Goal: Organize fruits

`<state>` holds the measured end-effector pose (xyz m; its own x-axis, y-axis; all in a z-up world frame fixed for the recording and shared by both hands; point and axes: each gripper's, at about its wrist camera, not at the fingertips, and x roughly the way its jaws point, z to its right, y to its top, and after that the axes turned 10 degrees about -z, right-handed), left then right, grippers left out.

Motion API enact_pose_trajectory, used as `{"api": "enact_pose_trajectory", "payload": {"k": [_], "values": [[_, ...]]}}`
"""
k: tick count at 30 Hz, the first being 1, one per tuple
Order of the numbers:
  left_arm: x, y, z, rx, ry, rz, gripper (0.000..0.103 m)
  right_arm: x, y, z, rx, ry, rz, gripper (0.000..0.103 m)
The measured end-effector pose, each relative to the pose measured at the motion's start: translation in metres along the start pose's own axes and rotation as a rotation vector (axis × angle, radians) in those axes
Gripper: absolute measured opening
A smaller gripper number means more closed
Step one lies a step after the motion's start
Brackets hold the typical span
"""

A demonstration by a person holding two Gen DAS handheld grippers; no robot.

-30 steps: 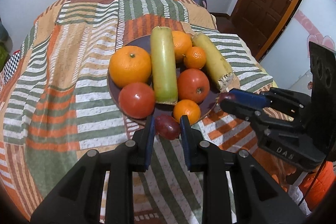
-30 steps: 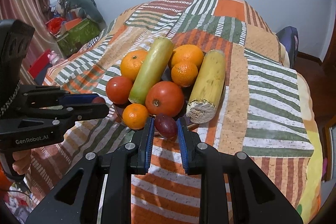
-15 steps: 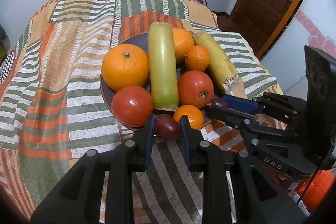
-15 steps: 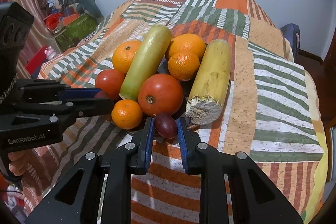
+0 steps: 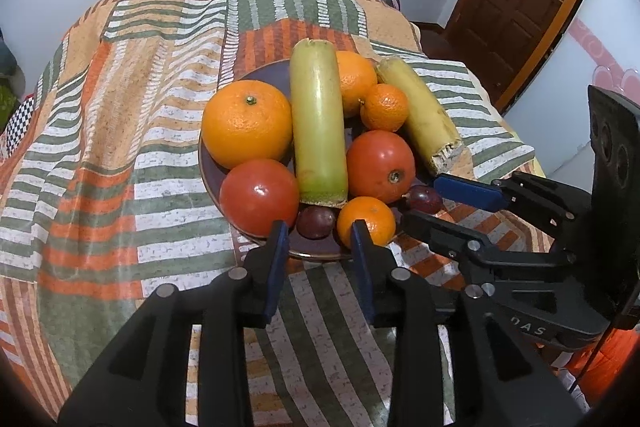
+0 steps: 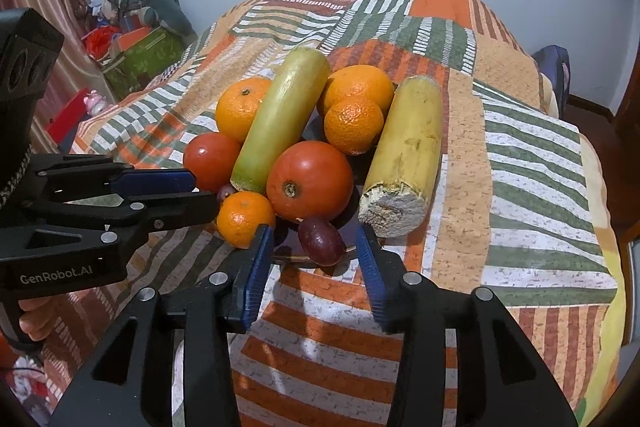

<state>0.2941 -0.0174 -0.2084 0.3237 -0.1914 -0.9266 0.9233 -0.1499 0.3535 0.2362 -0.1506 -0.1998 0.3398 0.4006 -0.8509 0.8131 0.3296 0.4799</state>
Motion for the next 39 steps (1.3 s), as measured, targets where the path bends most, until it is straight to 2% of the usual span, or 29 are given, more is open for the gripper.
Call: {"api": "enact_pose_trajectory", "payload": {"k": [5, 10, 17, 22, 26, 33, 35, 36, 37, 39], "values": [[-0.012, -0.004, -0.002, -0.02, 0.012, 0.019, 0.037, -0.007, 0.0, 0.002, 0.008, -0.003, 0.003, 0.04], [-0.047, -0.009, -0.005, -0.058, 0.021, 0.093, 0.037, -0.033, 0.002, 0.003, 0.02, -0.008, 0.055, 0.04], [-0.121, -0.022, 0.009, -0.059, 0.068, 0.271, 0.037, -0.101, -0.001, -0.009, 0.016, -0.028, 0.2, 0.04], [-0.181, -0.043, 0.027, -0.05, 0.087, 0.417, 0.037, -0.155, -0.009, -0.031, -0.016, -0.067, 0.331, 0.04], [-0.226, -0.066, 0.043, -0.033, 0.125, 0.541, 0.037, -0.194, -0.015, -0.048, -0.028, -0.061, 0.429, 0.04], [-0.281, -0.102, 0.061, -0.029, 0.1, 0.681, 0.037, -0.25, -0.037, -0.078, -0.05, -0.059, 0.581, 0.04], [-0.294, -0.112, 0.065, -0.03, 0.097, 0.716, 0.04, -0.258, -0.042, -0.084, -0.052, -0.063, 0.611, 0.04], [-0.299, -0.116, 0.067, -0.028, 0.098, 0.731, 0.048, -0.264, -0.046, -0.087, -0.049, -0.062, 0.629, 0.04], [-0.303, -0.121, 0.068, -0.031, 0.1, 0.749, 0.054, -0.267, -0.047, -0.088, -0.047, -0.058, 0.639, 0.042], [-0.309, -0.127, 0.07, -0.035, 0.104, 0.77, 0.059, -0.273, -0.052, -0.09, -0.039, -0.054, 0.664, 0.048]]}}
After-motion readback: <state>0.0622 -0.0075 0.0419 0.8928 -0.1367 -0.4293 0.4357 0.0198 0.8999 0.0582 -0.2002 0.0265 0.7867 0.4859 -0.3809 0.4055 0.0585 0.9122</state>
